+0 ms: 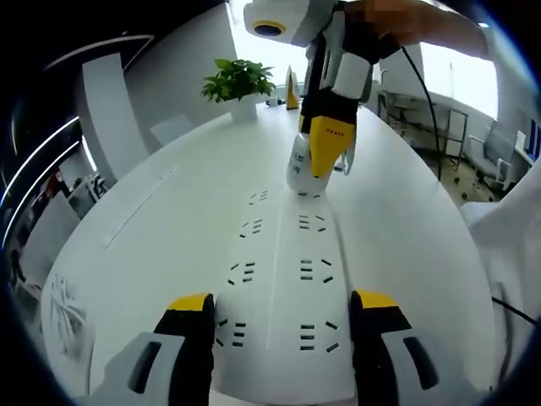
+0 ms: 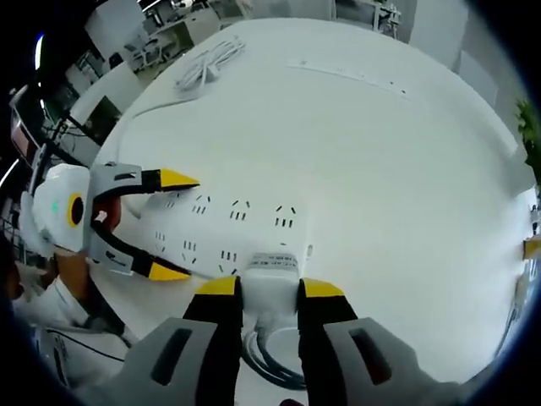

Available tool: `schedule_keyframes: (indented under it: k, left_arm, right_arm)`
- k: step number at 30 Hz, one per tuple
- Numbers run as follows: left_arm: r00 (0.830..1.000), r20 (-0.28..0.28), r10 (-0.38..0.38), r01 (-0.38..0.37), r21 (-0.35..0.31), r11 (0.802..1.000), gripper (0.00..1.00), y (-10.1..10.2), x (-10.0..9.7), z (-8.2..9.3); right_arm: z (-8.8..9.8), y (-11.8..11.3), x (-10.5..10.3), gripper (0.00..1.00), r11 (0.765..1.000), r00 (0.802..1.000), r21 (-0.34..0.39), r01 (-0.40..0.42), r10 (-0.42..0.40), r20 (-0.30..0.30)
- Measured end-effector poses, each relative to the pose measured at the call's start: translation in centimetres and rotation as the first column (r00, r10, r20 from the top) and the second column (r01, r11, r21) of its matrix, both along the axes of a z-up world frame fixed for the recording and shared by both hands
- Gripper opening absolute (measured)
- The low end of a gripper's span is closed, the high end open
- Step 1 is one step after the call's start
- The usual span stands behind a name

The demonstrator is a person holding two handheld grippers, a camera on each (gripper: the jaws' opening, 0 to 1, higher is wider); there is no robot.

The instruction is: Straighten the power strip on the desk, plug the charger into it

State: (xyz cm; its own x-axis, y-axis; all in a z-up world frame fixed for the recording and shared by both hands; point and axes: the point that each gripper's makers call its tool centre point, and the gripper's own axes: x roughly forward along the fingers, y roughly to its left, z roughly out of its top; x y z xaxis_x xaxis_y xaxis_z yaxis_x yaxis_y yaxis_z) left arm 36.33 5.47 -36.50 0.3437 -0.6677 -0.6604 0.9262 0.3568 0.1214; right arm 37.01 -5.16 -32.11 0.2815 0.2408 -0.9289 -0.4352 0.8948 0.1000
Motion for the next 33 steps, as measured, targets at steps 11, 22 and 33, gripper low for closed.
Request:
schedule_keyframes:
  k: [11, 22, 33]
  left_arm:
    - [1.000, 0.010, 0.023, -0.023, -0.002, 1.000, 0.65, -0.2, 0.3, 0.0]
    - [1.000, 0.005, 0.028, -0.028, -0.045, 0.999, 0.66, -0.3, 0.5, 0.1]
    - [1.000, 0.006, 0.027, -0.026, -0.068, 0.997, 0.66, -0.5, 0.5, 0.1]
  right_arm:
    - [-0.4, 0.0, 1.1, 0.22, 1.000, 1.000, -0.025, -0.001, 0.000, -0.029]
    - [-0.8, -0.2, 1.0, 0.24, 1.000, 0.999, -0.001, -0.016, 0.016, -0.029]
    - [0.4, -0.5, 0.3, 0.24, 0.996, 1.000, 0.091, 0.018, -0.019, 0.015]
